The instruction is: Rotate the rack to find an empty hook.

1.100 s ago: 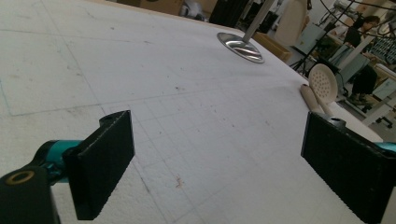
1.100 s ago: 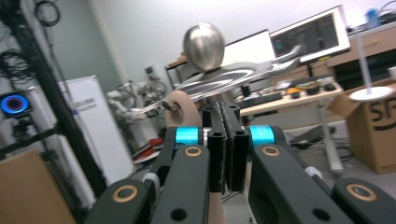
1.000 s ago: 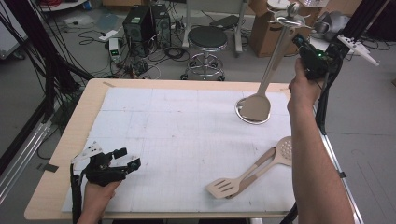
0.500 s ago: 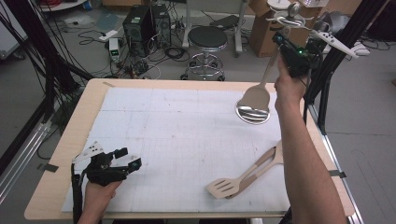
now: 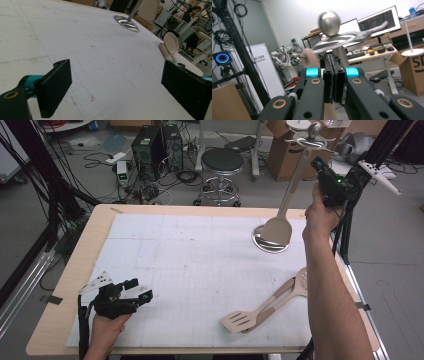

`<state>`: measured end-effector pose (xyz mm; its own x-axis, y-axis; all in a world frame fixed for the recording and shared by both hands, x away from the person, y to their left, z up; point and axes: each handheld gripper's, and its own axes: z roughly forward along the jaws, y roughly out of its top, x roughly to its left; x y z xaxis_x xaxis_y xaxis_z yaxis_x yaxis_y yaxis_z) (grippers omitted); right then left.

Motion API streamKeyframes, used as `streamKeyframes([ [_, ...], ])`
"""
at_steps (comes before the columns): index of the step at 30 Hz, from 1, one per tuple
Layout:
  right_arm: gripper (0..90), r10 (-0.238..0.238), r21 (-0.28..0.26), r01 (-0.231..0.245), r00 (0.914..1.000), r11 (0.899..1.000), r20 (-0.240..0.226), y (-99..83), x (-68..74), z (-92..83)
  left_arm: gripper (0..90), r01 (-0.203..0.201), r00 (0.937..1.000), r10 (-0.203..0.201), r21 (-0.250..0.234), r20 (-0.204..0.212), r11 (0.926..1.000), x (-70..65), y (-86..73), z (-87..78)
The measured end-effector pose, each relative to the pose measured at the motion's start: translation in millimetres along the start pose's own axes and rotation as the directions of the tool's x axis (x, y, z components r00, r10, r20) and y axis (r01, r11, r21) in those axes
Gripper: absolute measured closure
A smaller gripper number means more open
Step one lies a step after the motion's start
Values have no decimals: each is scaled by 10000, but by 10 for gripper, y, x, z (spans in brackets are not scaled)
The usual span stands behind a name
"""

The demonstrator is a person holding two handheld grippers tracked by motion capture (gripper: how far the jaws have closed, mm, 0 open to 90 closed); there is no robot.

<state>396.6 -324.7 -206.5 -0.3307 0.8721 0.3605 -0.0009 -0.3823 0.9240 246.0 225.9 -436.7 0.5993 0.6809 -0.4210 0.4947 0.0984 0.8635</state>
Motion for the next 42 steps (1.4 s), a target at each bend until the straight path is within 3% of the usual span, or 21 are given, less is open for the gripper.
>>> streamKeyframes([
  [4, 900, -4, 265, 0, 9999, 9996, 144, -38, -12, 53, 102, 35, 10000, -35, -12, -16, 10000, 16, -2, -1],
  [14, 900, -689, 713, 698, 9975, 9950, -146, -98, 255, 281, 102, 100, 9999, -101, -46, -42, 9999, 33, -5, -17],
  [20, 900, -413, 985, 439, 9987, 9942, -285, -109, 266, 397, 102, 72, 9998, -72, 2, -162, 10000, 50, -13, -29],
  [26, 900, -96, 922, 92, 9999, 9957, 38, -95, 93, 244, 102, 97, 9998, -98, -21, -183, 10000, 46, -12, -18],
  [29, 900, 590, 436, -606, 9976, 9972, 371, -47, -98, 92, 102, 53, 9999, -53, -2, -153, 10000, 29, -13, -7],
  [31, 900, 650, 218, -662, 9966, 9976, 515, 14, -177, 28, 102, 62, 9999, -62, 32, -108, 10000, 18, -13, -2],
  [34, 900, 488, 235, -500, 9975, 9985, 507, 112, -154, -1, 102, 13, 10000, -13, 62, -99, 10000, 15, -11, 1],
  [40, 900, -318, 644, 290, 9986, 9975, 428, 190, 92, 89, 102, 49, 9999, -49, -7, -139, 10000, 30, -8, -12],
  [42, 900, -179, 661, 151, 9989, 9977, 430, 173, 119, 103, 102, 52, 9999, -52, -14, -132, 10000, 34, -9, -12],
])
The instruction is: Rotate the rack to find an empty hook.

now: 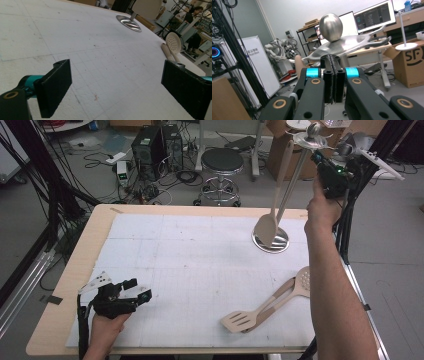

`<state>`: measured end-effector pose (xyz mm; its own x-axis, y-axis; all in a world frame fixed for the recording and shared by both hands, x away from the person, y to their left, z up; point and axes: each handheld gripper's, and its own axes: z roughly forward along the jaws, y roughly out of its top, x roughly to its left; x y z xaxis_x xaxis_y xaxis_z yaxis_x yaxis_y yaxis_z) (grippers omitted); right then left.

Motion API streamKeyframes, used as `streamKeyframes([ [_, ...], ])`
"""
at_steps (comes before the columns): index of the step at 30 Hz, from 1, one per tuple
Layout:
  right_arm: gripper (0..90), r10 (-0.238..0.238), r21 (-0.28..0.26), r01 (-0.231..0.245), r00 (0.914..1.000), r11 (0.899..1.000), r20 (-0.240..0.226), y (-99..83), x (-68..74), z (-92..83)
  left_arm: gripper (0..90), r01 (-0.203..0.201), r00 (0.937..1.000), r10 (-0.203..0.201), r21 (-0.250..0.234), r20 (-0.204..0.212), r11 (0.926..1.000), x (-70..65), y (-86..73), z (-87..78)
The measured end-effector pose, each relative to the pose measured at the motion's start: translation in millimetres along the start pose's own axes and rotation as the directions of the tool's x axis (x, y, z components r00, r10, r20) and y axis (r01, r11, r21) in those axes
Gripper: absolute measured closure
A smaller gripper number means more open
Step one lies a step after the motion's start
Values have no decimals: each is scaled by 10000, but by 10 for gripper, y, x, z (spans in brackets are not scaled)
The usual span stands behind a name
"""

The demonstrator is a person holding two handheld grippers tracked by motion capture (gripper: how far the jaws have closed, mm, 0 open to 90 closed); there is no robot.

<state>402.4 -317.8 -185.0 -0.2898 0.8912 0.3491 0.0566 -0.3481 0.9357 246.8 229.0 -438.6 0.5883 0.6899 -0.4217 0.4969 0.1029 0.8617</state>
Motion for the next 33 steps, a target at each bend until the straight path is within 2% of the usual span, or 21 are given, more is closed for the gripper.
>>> streamKeyframes([
  [7, 900, -257, 5, 257, 9996, 9997, -95, -53, 103, 60, 102, -10, 10000, 10, 16, 8, 10000, 3, 0, 5],
  [12, 900, -215, 135, 219, 9995, 9997, -231, -61, 156, 146, 102, -16, 10000, 16, 29, -5, 10000, 14, 1, 1],
  [17, 900, -382, 418, 408, 9974, 9983, -607, -74, 188, 179, 102, 8, 10000, -8, 37, -28, 10000, 9, 0, 17],
  [19, 900, -398, 318, 413, 9981, 9986, -463, -75, 144, 132, 102, -24, 10000, 24, 46, -42, 10000, 3, 0, 16],
  [26, 900, 333, 226, -336, 9994, 9992, 135, -214, -260, -185, 103, -22, 10000, 22, 40, 29, 10000, -10, -1, 24],
  [30, 900, 124, 533, -144, 9992, 9985, 389, -326, -391, -353, 102, -27, 10000, 27, 13, 88, 10000, -28, 6, 35],
  [33, 900, 179, 701, -201, 9993, 9973, 322, -406, -440, -465, 102, -73, 9999, 73, 26, 98, 10000, -38, 14, 44],
])
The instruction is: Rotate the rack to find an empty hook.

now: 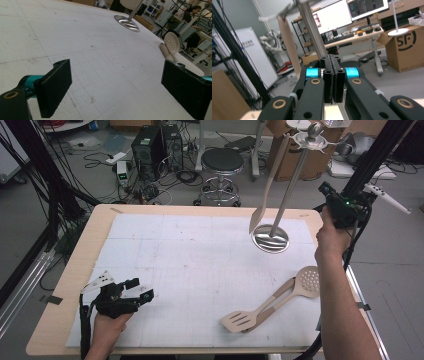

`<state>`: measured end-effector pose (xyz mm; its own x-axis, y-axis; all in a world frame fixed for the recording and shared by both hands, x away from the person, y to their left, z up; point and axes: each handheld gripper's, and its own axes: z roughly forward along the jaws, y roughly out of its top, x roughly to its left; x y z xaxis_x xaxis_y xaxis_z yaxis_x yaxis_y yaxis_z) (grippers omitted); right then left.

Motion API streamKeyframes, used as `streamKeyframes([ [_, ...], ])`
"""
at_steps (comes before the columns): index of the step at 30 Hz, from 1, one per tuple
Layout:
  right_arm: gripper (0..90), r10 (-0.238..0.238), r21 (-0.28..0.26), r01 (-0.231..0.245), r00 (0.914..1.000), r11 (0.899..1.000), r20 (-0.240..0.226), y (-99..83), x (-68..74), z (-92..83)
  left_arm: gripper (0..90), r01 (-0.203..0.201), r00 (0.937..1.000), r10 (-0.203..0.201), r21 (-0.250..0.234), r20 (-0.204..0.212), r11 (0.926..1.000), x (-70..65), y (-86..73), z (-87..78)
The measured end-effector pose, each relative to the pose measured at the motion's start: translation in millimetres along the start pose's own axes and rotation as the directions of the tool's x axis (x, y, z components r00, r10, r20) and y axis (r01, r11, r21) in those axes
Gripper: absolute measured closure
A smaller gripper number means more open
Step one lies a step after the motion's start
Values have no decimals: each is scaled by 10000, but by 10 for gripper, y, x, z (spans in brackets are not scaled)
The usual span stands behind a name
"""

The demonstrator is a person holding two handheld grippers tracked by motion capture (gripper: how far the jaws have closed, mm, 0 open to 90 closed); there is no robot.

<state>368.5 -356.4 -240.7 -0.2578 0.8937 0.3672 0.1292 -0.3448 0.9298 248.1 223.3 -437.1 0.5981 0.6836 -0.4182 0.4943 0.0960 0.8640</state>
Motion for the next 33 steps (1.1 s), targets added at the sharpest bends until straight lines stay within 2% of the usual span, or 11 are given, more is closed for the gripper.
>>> streamKeyframes([
  [2, 884, -144, 51, 145, 9997, 9999, -172, -56, -15, -58, 102, -8, 10000, 8, -29, 31, 10000, -4, 4, 0],
  [6, 700, -240, 406, 267, 9976, 9988, -654, -114, -18, -116, 102, 32, 10000, -31, -107, 15, 9999, 2, 16, 3],
  [8, 596, -178, 500, 211, 9977, 9985, -659, -139, 7, -148, 102, 20, 10000, -20, -89, 34, 10000, 2, 15, 12],
  [9, 575, -121, 634, 170, 9970, 9978, -767, -158, 18, -162, 102, -18, 10000, 18, -37, 31, 10000, 3, 15, 12],
  [12, 558, -105, 834, 192, 9946, 9963, -1029, -234, 31, -227, 102, -28, 10000, 28, -63, 26, 10000, -3, 11, 10],
  [16, 500, 83, 1172, 29, 9954, 9931, -951, -331, -7, -323, 102, -35, 10000, 35, -101, 3, 9999, 10, 15, 9],
  [20, 484, 100, 1429, 45, 9949, 9897, -1005, -443, -29, -424, 102, 30, 10000, -30, -119, 49, 9999, 15, 31, 34],
  [24, 488, -155, 1983, 356, 9946, 9795, -1022, -617, -35, -536, 102, 28, 9999, -27, -77, 133, 10000, -8, 34, 68],
  [26, 490, 3, 2152, 219, 9948, 9763, -1022, -701, -79, -580, 102, -18, 9999, 18, -18, 154, 10000, -14, 34, 74],
  [28, 490, 407, 2178, -182, 9942, 9758, -991, -780, -137, -630, 102, -36, 9998, 37, -43, 189, 10000, -20, 34, 73],
  [33, 473, 511, 2376, -308, 9955, 9709, -795, -953, -229, -775, 102, 31, 9999, -29, -104, 154, 9999, 4, 35, 56],
])
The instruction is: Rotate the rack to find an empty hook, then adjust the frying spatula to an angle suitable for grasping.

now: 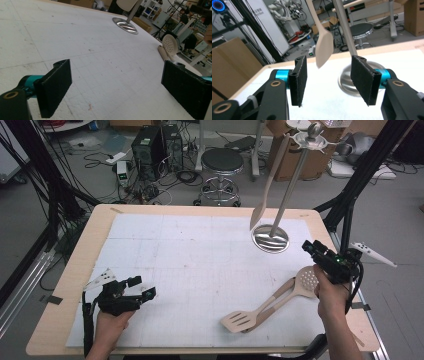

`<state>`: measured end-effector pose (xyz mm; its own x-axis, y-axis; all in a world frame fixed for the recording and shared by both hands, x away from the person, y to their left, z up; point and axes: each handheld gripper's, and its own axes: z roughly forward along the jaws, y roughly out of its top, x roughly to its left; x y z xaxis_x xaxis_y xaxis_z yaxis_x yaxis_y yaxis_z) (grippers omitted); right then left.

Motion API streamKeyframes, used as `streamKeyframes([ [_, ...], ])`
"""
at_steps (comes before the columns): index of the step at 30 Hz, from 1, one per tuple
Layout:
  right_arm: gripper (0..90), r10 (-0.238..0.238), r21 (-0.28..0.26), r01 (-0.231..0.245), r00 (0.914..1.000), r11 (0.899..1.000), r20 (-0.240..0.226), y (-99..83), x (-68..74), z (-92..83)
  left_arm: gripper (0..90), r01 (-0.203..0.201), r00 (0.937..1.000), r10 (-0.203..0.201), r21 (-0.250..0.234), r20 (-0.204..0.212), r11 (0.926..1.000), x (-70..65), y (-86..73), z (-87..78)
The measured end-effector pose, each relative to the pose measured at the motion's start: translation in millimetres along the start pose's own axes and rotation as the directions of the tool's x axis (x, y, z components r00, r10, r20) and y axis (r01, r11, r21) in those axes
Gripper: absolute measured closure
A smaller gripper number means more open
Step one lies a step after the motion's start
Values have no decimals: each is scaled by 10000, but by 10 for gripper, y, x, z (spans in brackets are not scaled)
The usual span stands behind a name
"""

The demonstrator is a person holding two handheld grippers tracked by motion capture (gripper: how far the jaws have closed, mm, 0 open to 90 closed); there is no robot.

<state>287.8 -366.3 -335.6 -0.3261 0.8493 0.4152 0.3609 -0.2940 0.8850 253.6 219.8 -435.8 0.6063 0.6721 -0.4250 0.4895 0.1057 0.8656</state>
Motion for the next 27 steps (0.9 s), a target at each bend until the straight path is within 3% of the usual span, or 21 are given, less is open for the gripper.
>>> streamKeyframes([
  [8, 470, -145, 368, 142, 9999, 9992, 93, -219, -71, -192, 102, -6, 10000, 6, 39, -5, 10000, -12, -2, 13],
  [14, 459, -385, 1177, 391, 9992, 9923, -79, -438, -57, -322, 102, -21, 10000, 21, -7, -70, 10000, -11, -2, -9],
  [17, 464, -413, 1594, 436, 9990, 9862, -179, -562, -64, -306, 102, 7, 10000, -7, 14, -36, 10000, -10, 0, -1],
  [19, 502, -270, 1870, 306, 9994, 9819, -215, -642, -63, -281, 102, -11, 10000, 11, -6, -32, 10000, -22, 1, 4],
  [22, 655, -27, 2502, 51, 9999, 9682, -98, -782, -97, -223, 102, -24, 10000, 24, -32, -3, 10000, -27, 4, 0],
  [27, 803, 254, 3152, -250, 9997, 9487, 30, -905, -171, -166, 102, -20, 10000, 20, -15, -20, 10000, -25, -1, 2],
])
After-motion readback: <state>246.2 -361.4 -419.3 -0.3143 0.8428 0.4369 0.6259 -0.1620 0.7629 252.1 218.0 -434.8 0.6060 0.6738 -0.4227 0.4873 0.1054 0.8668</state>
